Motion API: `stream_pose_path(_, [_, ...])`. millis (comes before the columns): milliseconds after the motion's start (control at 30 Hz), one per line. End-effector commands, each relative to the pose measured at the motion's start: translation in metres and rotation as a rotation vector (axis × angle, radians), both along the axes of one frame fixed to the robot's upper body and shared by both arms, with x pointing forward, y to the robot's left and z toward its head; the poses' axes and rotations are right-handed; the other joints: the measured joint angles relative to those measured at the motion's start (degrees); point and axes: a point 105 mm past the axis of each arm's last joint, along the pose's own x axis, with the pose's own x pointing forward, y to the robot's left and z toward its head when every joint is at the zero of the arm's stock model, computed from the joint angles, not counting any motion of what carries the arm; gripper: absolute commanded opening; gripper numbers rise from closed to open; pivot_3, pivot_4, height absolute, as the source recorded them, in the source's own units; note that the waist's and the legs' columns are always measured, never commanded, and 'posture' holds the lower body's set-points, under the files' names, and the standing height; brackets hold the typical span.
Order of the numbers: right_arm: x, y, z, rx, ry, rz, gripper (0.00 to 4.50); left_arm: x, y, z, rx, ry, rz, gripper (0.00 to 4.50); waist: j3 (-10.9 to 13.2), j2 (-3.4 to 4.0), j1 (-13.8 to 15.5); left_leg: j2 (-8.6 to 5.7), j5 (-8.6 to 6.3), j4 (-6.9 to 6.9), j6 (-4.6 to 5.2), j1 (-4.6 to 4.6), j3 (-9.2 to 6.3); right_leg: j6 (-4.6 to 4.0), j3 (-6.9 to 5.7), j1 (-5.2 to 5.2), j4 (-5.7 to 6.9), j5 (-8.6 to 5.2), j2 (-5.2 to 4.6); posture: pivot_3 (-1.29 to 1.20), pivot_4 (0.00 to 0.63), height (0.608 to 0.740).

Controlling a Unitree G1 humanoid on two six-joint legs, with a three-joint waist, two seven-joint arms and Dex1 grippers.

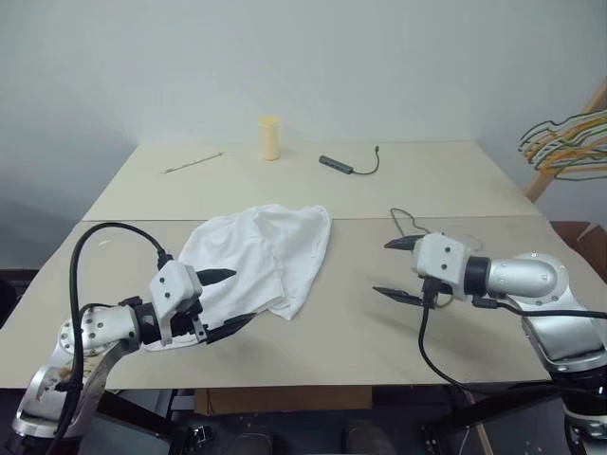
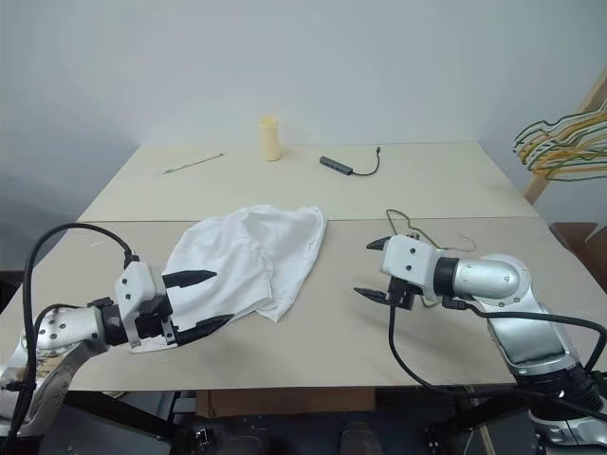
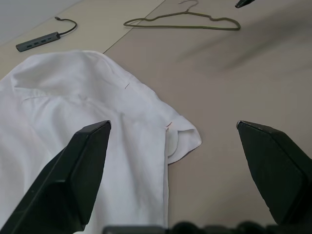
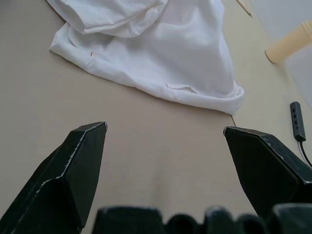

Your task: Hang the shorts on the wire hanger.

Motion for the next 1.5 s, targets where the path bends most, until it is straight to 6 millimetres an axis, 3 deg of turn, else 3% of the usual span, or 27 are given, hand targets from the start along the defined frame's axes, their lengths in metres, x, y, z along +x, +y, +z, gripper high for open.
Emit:
stream_pose_path(33, [-0.001,0.003,0.013,0.015,-0.049,0.012,4.46,-0.003,-0.005,0.013,-0.014,-0.016,-0.052,4.5,0.0,0.0,-0.1,0.0,0.0,0.0,0.0,0.0,0.0,0.0,0.0,0.0,0.0,0.0,0.0,-0.08,0.0,0.74])
stream_pose_path(367, [0.0,0.003,0.012,0.013,-0.054,0.01,4.46,0.003,-0.009,0.017,-0.048,-0.037,-0.003,4.5,0.0,-0.01,-0.3,0.02,-0.01,0.0,-0.01,0.07,0.06,0.01,0.12,0.01,0.02,0.01,0.06,-0.07,0.0,0.74])
stream_pose_path(567, [0.003,0.001,0.013,0.013,-0.063,-0.016,4.46,0.011,-0.027,0.015,-0.07,-0.033,0.001,4.5,0.0,-0.02,-0.2,0.01,-0.01,0.0,-0.01,0.11,0.1,0.05,0.17,0.05,0.01,0.04,0.06,-0.1,0.0,0.74])
stream_pose_path(867, [0.001,-0.006,0.012,0.031,-0.072,-0.082,4.46,0.004,-0.069,-0.011,-0.077,0.054,-0.069,4.5,0.0,-0.04,-0.7,0.03,-0.04,0.0,-0.03,0.16,0.53,0.1,0.53,0.0,0.0,0.1,0.1,-0.14,0.0,0.74])
stream_pose_path(1133, [0.0,-0.004,0.012,0.043,-0.071,-0.101,4.46,0.021,-0.096,-0.051,0.011,0.171,0.069,4.5,-0.1,-0.11,-1.3,0.11,-0.04,0.05,-0.02,0.2,1.04,0.37,0.8,0.02,-0.06,0.15,0.26,-0.15,0.0,0.74])
stream_pose_path(1333, [0.001,-0.003,0.011,0.041,-0.069,-0.105,4.46,0.035,-0.104,-0.069,0.057,0.199,0.189,4.5,-0.1,-0.13,-2.0,0.13,-0.05,0.05,-0.02,0.2,1.0,0.4,0.88,0.01,-0.07,0.2,0.28,-0.14,0.0,0.74])
stream_pose_path(1500, [0.001,-0.002,0.009,0.038,-0.062,-0.105,4.46,0.047,-0.095,-0.08,0.093,0.253,0.315,4.5,-0.1,-0.13,-2.0,0.15,-0.05,0.05,-0.02,0.2,1.01,0.44,0.91,0.0,-0.08,0.18,0.33,-0.14,0.0,0.74])
